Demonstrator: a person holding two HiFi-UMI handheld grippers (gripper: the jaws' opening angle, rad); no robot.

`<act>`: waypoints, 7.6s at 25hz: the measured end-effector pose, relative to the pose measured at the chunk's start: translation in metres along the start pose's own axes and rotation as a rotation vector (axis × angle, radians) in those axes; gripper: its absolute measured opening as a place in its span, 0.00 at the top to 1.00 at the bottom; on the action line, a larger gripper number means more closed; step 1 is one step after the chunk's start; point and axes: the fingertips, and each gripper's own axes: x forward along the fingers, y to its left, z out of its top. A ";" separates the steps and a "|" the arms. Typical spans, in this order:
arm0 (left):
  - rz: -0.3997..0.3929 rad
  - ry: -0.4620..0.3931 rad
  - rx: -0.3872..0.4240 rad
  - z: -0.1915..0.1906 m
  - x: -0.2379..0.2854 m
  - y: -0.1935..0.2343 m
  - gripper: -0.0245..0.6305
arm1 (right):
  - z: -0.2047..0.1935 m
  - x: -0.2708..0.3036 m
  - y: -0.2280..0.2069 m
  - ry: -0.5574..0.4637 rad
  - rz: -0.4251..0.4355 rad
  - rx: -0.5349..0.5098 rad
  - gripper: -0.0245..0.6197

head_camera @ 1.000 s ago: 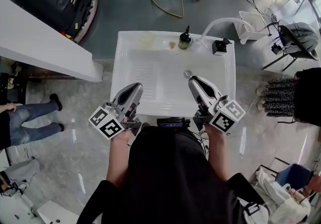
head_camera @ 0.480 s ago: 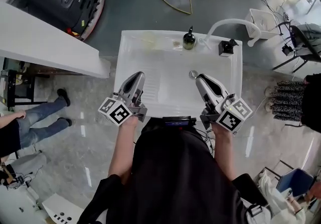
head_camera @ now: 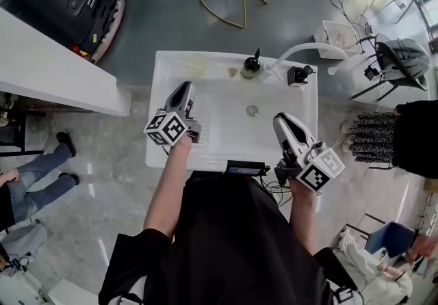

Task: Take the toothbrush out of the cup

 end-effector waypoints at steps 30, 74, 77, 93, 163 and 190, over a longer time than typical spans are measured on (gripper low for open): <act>0.288 -0.005 0.062 0.000 0.075 0.089 0.90 | 0.004 -0.006 -0.002 0.012 -0.076 -0.036 0.89; -0.316 -0.026 0.046 0.094 -0.001 -0.140 0.93 | 0.011 0.020 -0.003 0.015 0.051 -0.160 0.89; -0.354 0.007 0.058 0.088 -0.005 -0.154 0.93 | 0.007 0.019 0.001 0.033 0.064 -0.168 0.87; -0.496 0.178 0.189 0.061 -0.022 -0.211 0.93 | -0.023 0.028 0.018 0.190 0.055 -0.396 0.78; -0.688 0.142 0.095 0.044 -0.060 -0.235 0.95 | 0.041 -0.006 0.021 -0.113 0.292 0.017 0.89; -0.711 0.104 0.066 0.051 -0.073 -0.245 0.95 | 0.033 0.002 0.071 -0.077 0.423 -0.051 0.89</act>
